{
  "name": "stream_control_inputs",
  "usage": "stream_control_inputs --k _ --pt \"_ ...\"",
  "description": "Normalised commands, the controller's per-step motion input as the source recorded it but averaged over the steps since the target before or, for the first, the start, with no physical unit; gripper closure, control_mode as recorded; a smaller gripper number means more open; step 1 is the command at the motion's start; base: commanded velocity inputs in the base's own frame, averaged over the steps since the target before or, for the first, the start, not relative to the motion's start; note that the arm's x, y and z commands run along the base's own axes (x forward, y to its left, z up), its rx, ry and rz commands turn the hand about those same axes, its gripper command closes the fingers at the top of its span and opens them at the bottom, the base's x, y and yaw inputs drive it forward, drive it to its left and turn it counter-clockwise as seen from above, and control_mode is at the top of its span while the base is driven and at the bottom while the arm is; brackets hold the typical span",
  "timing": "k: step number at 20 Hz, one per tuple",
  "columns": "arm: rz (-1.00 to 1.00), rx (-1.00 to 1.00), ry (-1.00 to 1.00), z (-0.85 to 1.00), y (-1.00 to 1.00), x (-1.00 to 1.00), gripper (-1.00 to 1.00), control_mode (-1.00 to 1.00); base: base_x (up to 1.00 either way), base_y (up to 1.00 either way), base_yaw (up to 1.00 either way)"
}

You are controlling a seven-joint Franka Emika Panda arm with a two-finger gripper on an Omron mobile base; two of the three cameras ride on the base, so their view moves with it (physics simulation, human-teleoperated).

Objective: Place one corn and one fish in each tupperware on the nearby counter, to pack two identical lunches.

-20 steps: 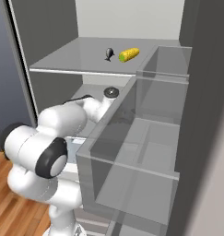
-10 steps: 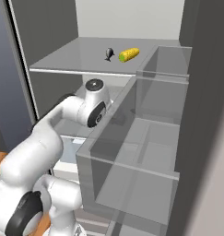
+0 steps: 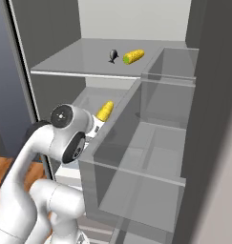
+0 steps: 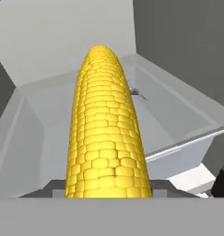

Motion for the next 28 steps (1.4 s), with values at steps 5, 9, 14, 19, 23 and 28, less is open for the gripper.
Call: stream_control_inputs --k 5,9,14,19,23,28 --pt "0.0 0.0 -0.03 0.65 0.39 -1.0 1.0 -1.0 0.0 0.0 0.0" --pt "0.02 -0.03 0.0 0.06 0.37 -0.85 1.0 -1.0 0.0 0.0 0.0" --pt "0.16 0.03 0.15 0.11 0.22 -0.41 1.0 -1.0 0.0 0.0 0.0" --pt "0.03 0.0 0.0 0.0 0.07 -0.02 1.0 1.0 -0.39 0.25 0.32" --pt "0.0 0.0 0.0 0.0 0.0 0.0 1.0 1.0 -0.52 0.47 0.72" --pt "0.0 0.0 0.0 0.0 0.0 0.0 1.0 1.0 -0.06 0.28 0.92"
